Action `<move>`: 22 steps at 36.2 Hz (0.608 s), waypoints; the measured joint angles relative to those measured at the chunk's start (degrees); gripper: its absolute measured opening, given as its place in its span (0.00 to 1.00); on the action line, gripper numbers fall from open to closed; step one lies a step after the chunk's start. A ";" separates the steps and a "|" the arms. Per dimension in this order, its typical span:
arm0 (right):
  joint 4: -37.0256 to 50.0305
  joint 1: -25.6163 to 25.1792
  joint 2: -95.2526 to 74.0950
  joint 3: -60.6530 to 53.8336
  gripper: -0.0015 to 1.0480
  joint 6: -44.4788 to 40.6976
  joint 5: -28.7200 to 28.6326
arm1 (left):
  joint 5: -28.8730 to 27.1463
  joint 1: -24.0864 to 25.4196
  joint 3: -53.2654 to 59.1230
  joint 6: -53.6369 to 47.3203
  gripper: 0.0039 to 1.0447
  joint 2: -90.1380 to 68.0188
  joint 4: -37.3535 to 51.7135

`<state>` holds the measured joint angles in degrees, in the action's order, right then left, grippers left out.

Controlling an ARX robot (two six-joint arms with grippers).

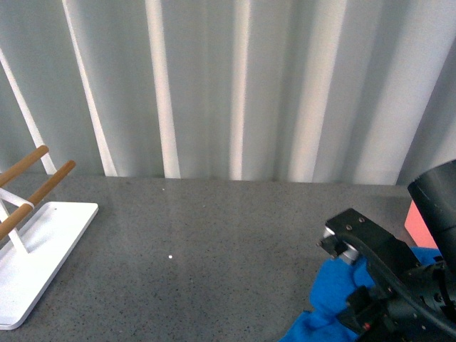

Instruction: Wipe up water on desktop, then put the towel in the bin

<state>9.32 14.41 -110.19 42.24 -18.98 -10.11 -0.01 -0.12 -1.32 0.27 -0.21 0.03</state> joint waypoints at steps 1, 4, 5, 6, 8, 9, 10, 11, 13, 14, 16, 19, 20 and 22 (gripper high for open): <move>0.00 -0.46 -0.74 0.13 0.06 -1.31 1.01 | 0.00 0.00 0.00 0.00 0.93 0.00 0.00; 0.52 -1.33 -3.04 0.98 0.06 -3.54 2.95 | 0.02 0.00 0.00 -0.02 0.94 0.00 0.00; 0.70 -1.46 -3.91 1.42 0.06 -4.31 3.50 | 0.00 0.00 0.00 -0.02 0.93 0.00 0.00; 0.94 -1.57 -4.79 1.95 0.06 -4.83 4.09 | 0.02 0.00 0.00 -0.02 0.93 0.00 0.00; 1.64 -1.60 -6.62 3.13 0.06 -5.64 5.09 | 0.00 0.00 0.00 -0.02 0.94 0.00 0.00; 1.84 -1.60 -7.82 4.15 0.06 -6.05 5.46 | 0.00 0.00 0.00 -0.02 0.94 0.00 0.00; 1.81 -1.60 -8.87 5.25 0.06 -6.23 5.68 | 0.00 0.00 0.00 -0.02 0.94 0.00 0.00; 1.88 -1.57 -9.99 6.51 0.06 -6.23 5.97 | -0.02 0.00 0.00 -0.02 0.94 0.00 0.00; 1.79 -1.40 -12.02 8.94 0.06 -6.19 6.47 | -0.02 0.00 0.00 -0.02 0.94 0.00 0.00; 1.62 -1.22 -12.90 10.03 0.06 -6.05 6.62 | 0.00 0.00 0.00 -0.02 0.94 0.04 0.00; 1.03 -0.90 -14.47 12.37 0.06 -5.62 6.75 | 0.00 0.00 0.00 -0.02 0.94 0.04 0.00; -0.52 0.02 -17.97 18.53 0.06 -4.48 8.68 | 0.02 0.00 0.00 -0.02 0.94 0.02 0.00; -1.16 0.37 -19.06 20.68 0.06 -4.04 9.42 | 0.00 0.00 0.00 -0.02 0.94 0.02 0.00; -2.56 1.16 -21.29 25.27 0.06 -3.28 11.21 | 0.00 0.00 0.00 -0.02 0.94 0.02 0.00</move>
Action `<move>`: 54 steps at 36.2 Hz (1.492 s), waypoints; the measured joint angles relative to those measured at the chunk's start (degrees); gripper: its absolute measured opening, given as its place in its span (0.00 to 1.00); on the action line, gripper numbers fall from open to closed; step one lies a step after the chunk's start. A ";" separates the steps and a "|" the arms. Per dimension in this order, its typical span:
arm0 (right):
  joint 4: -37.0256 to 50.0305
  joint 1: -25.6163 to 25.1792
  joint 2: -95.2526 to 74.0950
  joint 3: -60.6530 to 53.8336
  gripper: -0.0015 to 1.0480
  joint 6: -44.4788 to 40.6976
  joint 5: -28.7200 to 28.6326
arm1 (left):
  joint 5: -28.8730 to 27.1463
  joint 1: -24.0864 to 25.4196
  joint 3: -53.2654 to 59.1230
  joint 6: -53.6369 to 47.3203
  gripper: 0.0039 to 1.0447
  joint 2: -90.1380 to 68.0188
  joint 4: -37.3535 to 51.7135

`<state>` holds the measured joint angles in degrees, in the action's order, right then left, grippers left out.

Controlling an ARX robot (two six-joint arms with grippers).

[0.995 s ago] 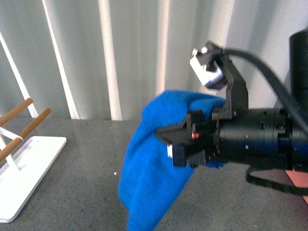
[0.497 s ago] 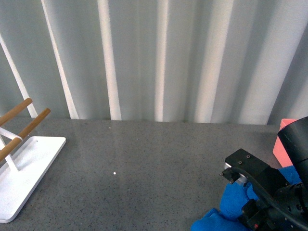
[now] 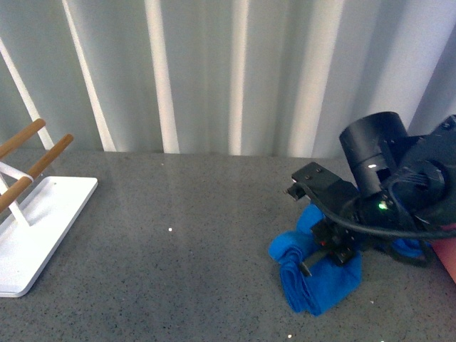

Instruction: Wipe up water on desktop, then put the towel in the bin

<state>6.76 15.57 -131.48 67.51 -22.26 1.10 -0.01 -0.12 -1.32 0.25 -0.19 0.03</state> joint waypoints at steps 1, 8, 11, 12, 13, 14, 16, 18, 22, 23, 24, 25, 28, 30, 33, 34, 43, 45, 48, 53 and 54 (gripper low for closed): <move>-0.76 0.46 -0.98 1.97 0.06 0.31 0.61 | 0.00 0.00 0.00 0.00 0.94 0.00 0.00; -4.15 4.35 -5.60 12.22 0.06 3.48 3.23 | 0.00 0.00 0.00 0.00 0.94 0.00 0.00; -4.52 6.32 -6.14 13.09 0.06 4.94 3.17 | 0.00 0.00 0.00 0.00 0.94 0.00 0.00; -4.37 6.95 -6.14 13.09 0.06 5.49 3.02 | 0.00 0.00 0.00 0.00 0.94 0.00 0.00; -4.07 7.63 -6.16 12.98 0.06 5.92 2.67 | 0.00 0.00 0.00 0.00 0.94 0.00 0.00; -3.69 8.33 -6.14 12.74 0.06 6.32 2.21 | 0.00 0.00 0.00 0.00 0.94 0.00 0.00; -2.60 9.81 -5.84 11.58 0.06 7.39 0.87 | 0.00 0.00 0.00 0.00 0.94 0.00 0.00; -1.79 11.04 -5.20 10.01 0.06 8.13 -0.90 | 0.00 0.00 0.00 0.00 0.94 0.00 0.00; 0.09 12.94 -3.45 6.23 0.06 9.27 -3.41 | 0.00 0.00 0.00 0.00 0.94 0.00 0.00; 0.42 13.27 -2.99 5.27 0.06 9.49 -3.82 | 0.00 0.00 0.00 0.00 0.94 0.00 0.00; 1.11 13.70 -2.23 3.76 0.06 9.90 -4.81 | 0.00 0.00 0.00 0.00 0.94 0.00 0.00; 1.57 13.94 -1.64 2.64 0.06 10.14 -5.29 | 0.00 0.00 0.00 0.00 0.94 0.00 0.00; 2.82 14.60 0.33 -1.01 0.06 10.75 -6.95 | 0.00 0.00 0.00 0.00 0.94 0.00 0.00; 3.72 15.06 2.84 -5.29 0.05 11.06 -8.20 | 0.00 0.00 0.00 0.00 0.94 0.00 0.00; 3.76 15.52 7.52 -11.69 0.05 10.60 -9.22 | 0.00 0.00 0.00 0.00 0.94 0.00 0.00; 3.26 15.50 9.20 -13.53 0.05 9.88 -9.14 | 0.00 0.00 0.00 0.00 0.94 0.00 0.00; -9.46 10.58 27.91 -8.44 0.05 3.56 0.15 | 0.00 0.00 0.00 0.00 0.94 0.00 0.00; -11.10 8.46 30.91 -4.61 0.05 3.34 5.20 | 0.00 0.00 0.00 0.00 0.94 0.00 0.00; -13.00 4.66 33.42 -0.02 0.05 3.19 13.25 | 0.00 0.00 0.00 0.00 0.94 0.00 0.00; -17.97 -2.73 35.30 4.22 0.05 2.47 22.23 | 0.00 0.00 0.00 0.00 0.94 0.00 0.00; -18.75 -4.11 35.60 4.46 0.05 2.23 22.49 | 0.00 0.00 0.00 0.00 0.94 0.00 0.00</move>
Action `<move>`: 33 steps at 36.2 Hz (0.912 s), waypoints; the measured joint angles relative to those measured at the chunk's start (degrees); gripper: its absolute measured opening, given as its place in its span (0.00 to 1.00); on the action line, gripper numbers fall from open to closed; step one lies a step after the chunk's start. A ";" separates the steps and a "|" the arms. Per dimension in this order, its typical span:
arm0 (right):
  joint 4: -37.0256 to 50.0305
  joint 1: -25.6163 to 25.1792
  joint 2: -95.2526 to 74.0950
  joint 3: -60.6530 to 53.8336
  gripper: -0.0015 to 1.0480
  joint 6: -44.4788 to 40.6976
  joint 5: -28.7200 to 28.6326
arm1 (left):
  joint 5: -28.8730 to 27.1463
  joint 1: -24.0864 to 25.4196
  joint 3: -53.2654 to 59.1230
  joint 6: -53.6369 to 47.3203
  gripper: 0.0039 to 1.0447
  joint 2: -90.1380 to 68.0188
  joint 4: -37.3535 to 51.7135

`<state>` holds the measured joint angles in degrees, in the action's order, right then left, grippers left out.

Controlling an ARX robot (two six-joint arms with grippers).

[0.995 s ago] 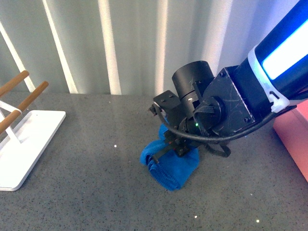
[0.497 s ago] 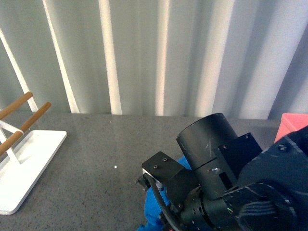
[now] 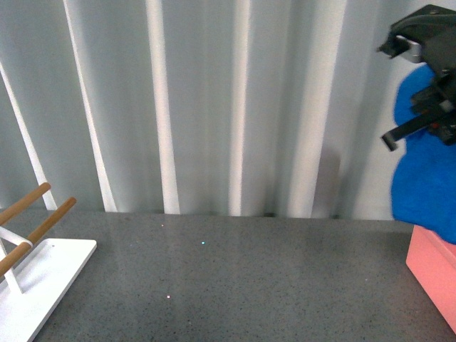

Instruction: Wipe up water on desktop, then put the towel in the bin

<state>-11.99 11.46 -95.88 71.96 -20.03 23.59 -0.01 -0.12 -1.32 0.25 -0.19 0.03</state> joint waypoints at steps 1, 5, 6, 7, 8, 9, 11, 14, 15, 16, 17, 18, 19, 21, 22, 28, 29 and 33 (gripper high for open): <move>-0.37 -1.36 0.31 0.04 0.05 -0.35 0.17 | 0.00 0.00 0.00 0.00 0.94 0.00 0.00; -0.70 -4.66 0.90 0.04 0.05 -1.44 0.15 | 0.00 0.00 0.00 0.00 0.94 0.00 0.00; -1.11 -5.79 1.09 0.04 0.05 -1.95 0.15 | 0.00 0.00 0.00 0.00 0.94 0.00 0.00; -1.77 -7.21 1.29 0.02 0.05 -2.67 0.59 | 0.00 0.00 0.00 0.00 0.94 0.00 0.00; -2.27 -8.17 1.36 0.04 0.05 -3.15 0.96 | 0.00 0.00 0.00 0.00 0.94 0.00 0.00; -2.93 -9.11 1.38 0.02 0.05 -3.43 1.16 | 0.00 0.00 0.00 0.00 0.94 0.00 0.00; -3.80 -10.23 1.42 -0.04 0.05 -4.04 1.62 | 0.00 0.00 0.00 0.00 0.94 0.00 0.00; -5.05 -12.41 1.99 -1.27 0.05 -5.05 1.40 | 0.00 0.00 0.00 0.00 0.94 0.00 0.00; -5.20 -12.81 2.19 -1.73 0.05 -5.18 0.94 | 0.00 0.00 0.00 0.00 0.94 0.00 0.00; -5.68 -13.18 2.34 -2.08 0.05 -5.27 0.72 | 0.00 0.00 0.00 0.00 0.94 0.00 0.00; -6.27 -13.51 2.49 -2.36 0.05 -5.33 0.46 | 0.00 0.00 0.00 0.00 0.94 0.00 0.00; -6.64 -14.03 2.64 -2.91 0.05 -5.53 0.09 | 0.00 0.00 0.00 0.00 0.94 0.00 0.00; -7.04 -14.53 2.73 -3.41 0.05 -5.66 -0.17 | 0.00 0.00 0.00 0.00 0.94 0.00 0.00; -7.96 -15.69 2.86 -4.44 0.05 -5.97 -1.57 | 0.00 0.00 0.00 0.00 0.94 0.02 0.00; -8.15 -16.15 2.89 -4.96 0.05 -6.10 -2.14 | 0.00 0.00 0.00 0.00 0.94 0.00 0.00; -8.92 -18.73 2.91 -6.93 0.05 -6.67 -4.31 | 0.00 0.00 0.00 0.00 0.94 0.00 0.00; -9.11 -19.08 2.91 -7.04 0.05 -6.71 -4.31 | 0.00 0.00 0.00 0.00 0.94 0.00 0.00; -10.56 -20.35 2.93 -7.28 0.05 -6.78 -5.64 | 0.00 0.00 0.00 0.00 0.94 0.00 0.00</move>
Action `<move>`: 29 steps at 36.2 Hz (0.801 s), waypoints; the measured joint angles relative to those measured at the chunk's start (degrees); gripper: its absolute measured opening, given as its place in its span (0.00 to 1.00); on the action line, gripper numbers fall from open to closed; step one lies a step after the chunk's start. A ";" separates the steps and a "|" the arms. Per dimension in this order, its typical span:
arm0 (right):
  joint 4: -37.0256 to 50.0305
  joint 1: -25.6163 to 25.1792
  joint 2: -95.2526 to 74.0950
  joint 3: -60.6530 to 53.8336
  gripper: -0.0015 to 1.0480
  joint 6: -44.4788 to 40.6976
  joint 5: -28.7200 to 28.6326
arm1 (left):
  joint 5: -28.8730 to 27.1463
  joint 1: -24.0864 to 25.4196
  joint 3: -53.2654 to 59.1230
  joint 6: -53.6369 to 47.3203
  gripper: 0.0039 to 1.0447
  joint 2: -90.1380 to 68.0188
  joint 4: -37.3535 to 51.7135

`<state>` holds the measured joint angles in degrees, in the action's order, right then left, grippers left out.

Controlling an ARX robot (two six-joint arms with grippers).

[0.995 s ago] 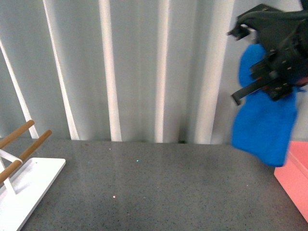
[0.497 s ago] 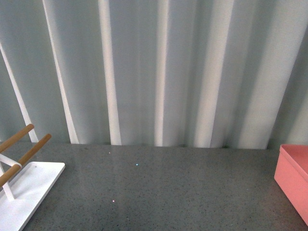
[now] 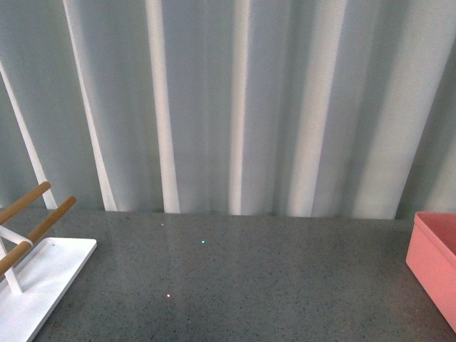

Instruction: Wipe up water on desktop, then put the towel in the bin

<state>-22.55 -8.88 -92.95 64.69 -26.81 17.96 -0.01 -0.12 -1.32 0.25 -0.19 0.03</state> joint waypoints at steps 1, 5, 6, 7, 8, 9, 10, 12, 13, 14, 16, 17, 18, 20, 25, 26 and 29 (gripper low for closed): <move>-0.17 -0.20 0.00 -0.13 0.05 0.00 0.02 | 0.00 0.00 0.00 0.00 0.94 0.00 0.00; -1.75 -0.55 0.00 -0.17 0.05 0.13 0.13 | 0.00 0.00 0.00 0.00 0.94 0.00 0.00; -1.81 -0.59 0.00 -0.26 0.05 0.11 0.04 | 0.00 0.00 0.00 0.00 0.94 0.00 0.00; -1.88 -0.66 0.00 -0.37 0.05 0.15 -0.13 | 0.00 0.00 0.00 0.00 0.94 0.00 0.00; -1.99 -0.74 0.00 -0.37 0.05 0.22 -0.48 | 0.00 0.00 0.00 0.00 0.94 0.00 0.00; -1.95 -0.81 0.00 -0.39 0.05 0.22 -0.68 | 0.00 0.00 0.00 0.00 0.94 0.00 0.00; -1.64 -0.90 0.00 -0.50 0.05 0.15 -0.72 | 0.00 0.00 0.00 0.00 0.94 0.00 0.00; -1.14 -1.05 0.00 -0.70 0.05 0.22 -1.03 | 0.00 0.00 0.00 0.00 0.94 0.00 0.00; -1.16 -1.16 -0.04 -0.70 0.05 0.22 -1.18 | 0.00 0.00 0.00 0.00 0.94 0.00 0.00; -1.16 -1.25 -0.07 -0.72 0.05 0.24 -1.16 | 0.00 0.00 0.00 0.00 0.94 0.00 0.00; -0.61 -1.46 -0.15 -1.01 0.05 0.20 -1.18 | 0.00 0.00 0.00 0.00 0.94 0.00 0.00; -0.28 -1.62 -0.17 -1.27 0.05 0.09 -1.18 | 0.00 0.00 0.00 0.00 0.94 0.00 0.00; 0.09 -1.68 -0.17 -1.55 0.05 -0.04 -1.18 | 0.00 0.00 0.00 0.00 0.94 0.00 0.00; 0.09 -1.75 -0.17 -1.86 0.06 -0.13 -1.38 | 0.00 0.00 0.00 0.00 0.94 0.00 0.00; 0.09 -1.84 -0.17 -2.14 0.26 -0.31 -1.42 | 0.00 0.00 0.00 0.00 0.94 0.00 0.00; 0.09 -1.84 -0.17 -2.14 0.31 -0.31 -1.42 | 0.00 0.00 0.00 0.00 0.94 0.00 0.00; 0.09 -1.84 -0.17 -2.14 0.47 -0.37 -1.42 | 0.00 0.00 0.00 0.00 0.94 0.00 0.00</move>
<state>-22.46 -10.72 -93.12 62.54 -27.18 16.53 -0.01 -0.12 -1.32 0.25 -0.19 0.03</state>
